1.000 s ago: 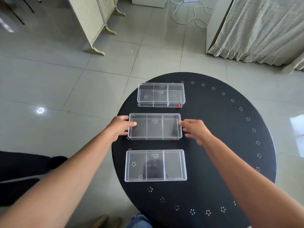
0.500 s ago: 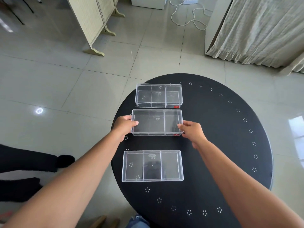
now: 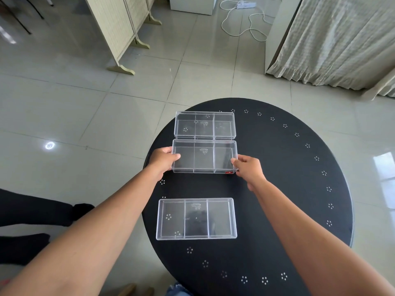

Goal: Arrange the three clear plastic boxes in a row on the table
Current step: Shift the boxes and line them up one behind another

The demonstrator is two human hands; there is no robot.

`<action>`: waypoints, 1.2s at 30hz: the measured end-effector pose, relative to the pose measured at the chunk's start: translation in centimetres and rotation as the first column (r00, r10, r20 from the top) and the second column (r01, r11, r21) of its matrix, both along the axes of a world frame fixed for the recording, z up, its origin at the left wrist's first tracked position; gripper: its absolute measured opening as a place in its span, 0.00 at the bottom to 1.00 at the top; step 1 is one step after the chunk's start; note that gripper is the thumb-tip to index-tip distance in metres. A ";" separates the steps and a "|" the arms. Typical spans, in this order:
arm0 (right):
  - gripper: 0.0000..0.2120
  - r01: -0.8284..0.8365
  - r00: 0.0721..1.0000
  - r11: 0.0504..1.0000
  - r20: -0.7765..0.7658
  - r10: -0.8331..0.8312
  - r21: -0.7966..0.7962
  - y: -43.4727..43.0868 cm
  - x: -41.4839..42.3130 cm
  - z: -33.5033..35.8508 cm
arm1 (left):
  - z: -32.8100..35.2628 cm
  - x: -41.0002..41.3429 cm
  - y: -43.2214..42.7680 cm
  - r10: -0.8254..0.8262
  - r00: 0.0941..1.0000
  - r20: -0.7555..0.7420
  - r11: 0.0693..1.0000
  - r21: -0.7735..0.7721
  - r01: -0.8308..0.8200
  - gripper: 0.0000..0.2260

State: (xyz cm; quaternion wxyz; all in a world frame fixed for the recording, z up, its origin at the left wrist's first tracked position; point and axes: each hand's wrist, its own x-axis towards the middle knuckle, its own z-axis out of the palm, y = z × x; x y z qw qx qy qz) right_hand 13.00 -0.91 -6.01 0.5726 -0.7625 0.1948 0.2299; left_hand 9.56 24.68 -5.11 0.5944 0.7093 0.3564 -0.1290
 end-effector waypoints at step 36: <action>0.28 -0.329 0.905 0.944 -0.281 0.319 0.013 -3.4 -9.4 -0.3 | 1.8 -12.9 1.2 -0.243 0.912 -0.332 0.969 -0.116 0.216 0.39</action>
